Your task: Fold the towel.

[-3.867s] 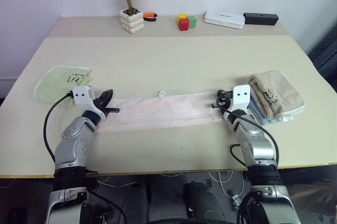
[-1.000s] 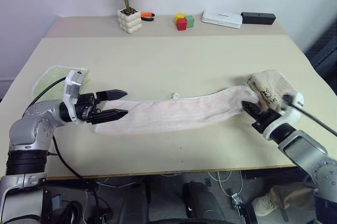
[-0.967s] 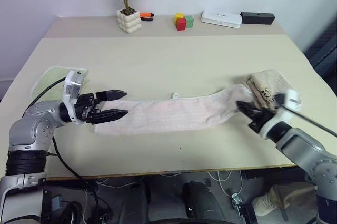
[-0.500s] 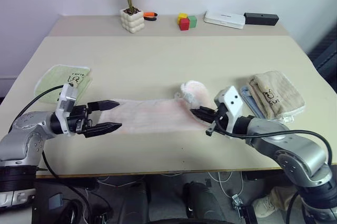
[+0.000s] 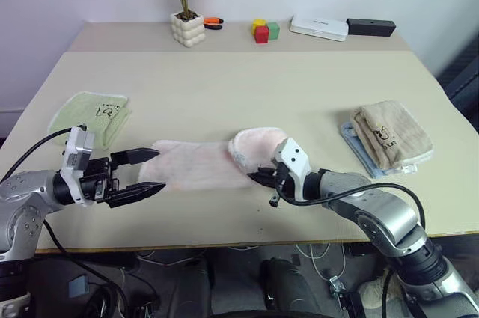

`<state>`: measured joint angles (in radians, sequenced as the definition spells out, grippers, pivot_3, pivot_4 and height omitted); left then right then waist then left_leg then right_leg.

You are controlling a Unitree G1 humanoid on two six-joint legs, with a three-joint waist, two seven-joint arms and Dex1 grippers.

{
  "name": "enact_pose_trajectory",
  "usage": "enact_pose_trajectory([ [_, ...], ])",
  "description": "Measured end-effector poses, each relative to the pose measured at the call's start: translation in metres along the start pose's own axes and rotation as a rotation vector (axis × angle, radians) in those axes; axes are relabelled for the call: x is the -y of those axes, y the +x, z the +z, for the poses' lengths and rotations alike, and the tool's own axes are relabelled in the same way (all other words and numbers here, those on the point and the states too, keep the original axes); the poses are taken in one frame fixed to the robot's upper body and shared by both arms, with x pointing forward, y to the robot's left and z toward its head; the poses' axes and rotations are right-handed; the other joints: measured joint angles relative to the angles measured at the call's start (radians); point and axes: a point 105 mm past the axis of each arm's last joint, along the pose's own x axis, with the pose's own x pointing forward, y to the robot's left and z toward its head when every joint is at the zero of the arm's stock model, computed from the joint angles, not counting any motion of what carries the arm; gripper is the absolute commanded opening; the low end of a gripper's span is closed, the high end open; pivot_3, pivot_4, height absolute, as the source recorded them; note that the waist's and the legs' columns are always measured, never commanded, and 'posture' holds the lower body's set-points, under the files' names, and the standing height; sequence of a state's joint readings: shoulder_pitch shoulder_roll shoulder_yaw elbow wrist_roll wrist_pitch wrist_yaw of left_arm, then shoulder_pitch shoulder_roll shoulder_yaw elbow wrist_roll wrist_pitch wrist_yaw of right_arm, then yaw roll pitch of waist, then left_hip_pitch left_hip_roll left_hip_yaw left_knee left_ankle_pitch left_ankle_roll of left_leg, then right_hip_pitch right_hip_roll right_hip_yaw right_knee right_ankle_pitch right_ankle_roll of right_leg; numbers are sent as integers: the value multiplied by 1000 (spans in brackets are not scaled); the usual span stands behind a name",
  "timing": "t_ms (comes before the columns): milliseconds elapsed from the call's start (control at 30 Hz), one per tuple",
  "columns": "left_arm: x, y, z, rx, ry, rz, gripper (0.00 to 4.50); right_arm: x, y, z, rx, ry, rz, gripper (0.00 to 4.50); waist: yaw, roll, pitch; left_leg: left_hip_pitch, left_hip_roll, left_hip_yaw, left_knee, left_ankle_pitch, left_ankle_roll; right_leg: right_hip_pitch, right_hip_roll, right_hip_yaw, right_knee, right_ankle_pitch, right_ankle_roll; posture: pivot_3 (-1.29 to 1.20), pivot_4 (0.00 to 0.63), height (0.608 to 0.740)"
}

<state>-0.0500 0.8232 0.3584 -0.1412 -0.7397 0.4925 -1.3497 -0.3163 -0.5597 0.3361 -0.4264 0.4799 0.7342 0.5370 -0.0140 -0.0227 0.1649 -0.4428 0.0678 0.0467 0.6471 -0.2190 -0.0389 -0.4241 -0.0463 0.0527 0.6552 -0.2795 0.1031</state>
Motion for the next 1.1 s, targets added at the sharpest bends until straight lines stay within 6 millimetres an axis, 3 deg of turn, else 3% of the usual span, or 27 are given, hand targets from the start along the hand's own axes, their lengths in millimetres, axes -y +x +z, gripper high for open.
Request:
enact_pose_trajectory([
  [100,1,-1,3,10,5,4,4500,-4,7,2,21,36,3,842,0,0,0,0,0,0,0,0,0,0,0,0,0,0,0,0,150,740],
  [333,0,1,6,16,18,12,4500,-6,8,-1,6,52,19,4366,3,0,0,0,0,0,0,0,0,0,0,0,0,0,0,0,150,740],
  [367,-1,2,8,20,23,13,4500,-5,6,-1,6,47,23,4452,3,0,0,0,0,0,0,0,0,0,0,0,0,0,0,0,150,740],
  [533,-10,7,17,66,47,19,4500,-1,-19,39,175,51,78,4452,2,0,0,0,0,0,0,0,0,0,0,0,0,0,1,0,150,740],
  [633,-9,14,13,71,31,-3,4500,3,-27,50,226,55,71,4452,1,0,0,0,0,0,0,0,0,0,0,0,0,0,1,0,150,740],
  [733,-12,13,11,74,18,5,4500,14,-28,56,282,97,12,3657,0,0,0,0,0,0,0,0,0,0,0,0,0,0,1,0,150,740],
  [867,-12,15,9,73,3,6,4500,40,-22,68,413,106,-160,1795,-1,0,0,0,0,0,0,0,0,0,0,0,0,1,1,0,150,740],
  [933,-7,17,4,73,-29,5,4500,46,-11,59,395,16,-224,899,-2,0,0,0,0,1,0,0,0,0,0,0,0,1,1,0,150,740],
  [1000,-3,18,-1,70,-56,10,4500,43,4,44,405,41,-232,38,-2,0,0,0,0,0,0,0,0,0,0,0,1,1,1,0,150,740],
  [1100,1,18,0,74,-60,5,4500,34,24,36,443,69,-217,38,-4,0,0,0,0,0,0,0,0,0,1,0,2,2,3,0,150,740],
])
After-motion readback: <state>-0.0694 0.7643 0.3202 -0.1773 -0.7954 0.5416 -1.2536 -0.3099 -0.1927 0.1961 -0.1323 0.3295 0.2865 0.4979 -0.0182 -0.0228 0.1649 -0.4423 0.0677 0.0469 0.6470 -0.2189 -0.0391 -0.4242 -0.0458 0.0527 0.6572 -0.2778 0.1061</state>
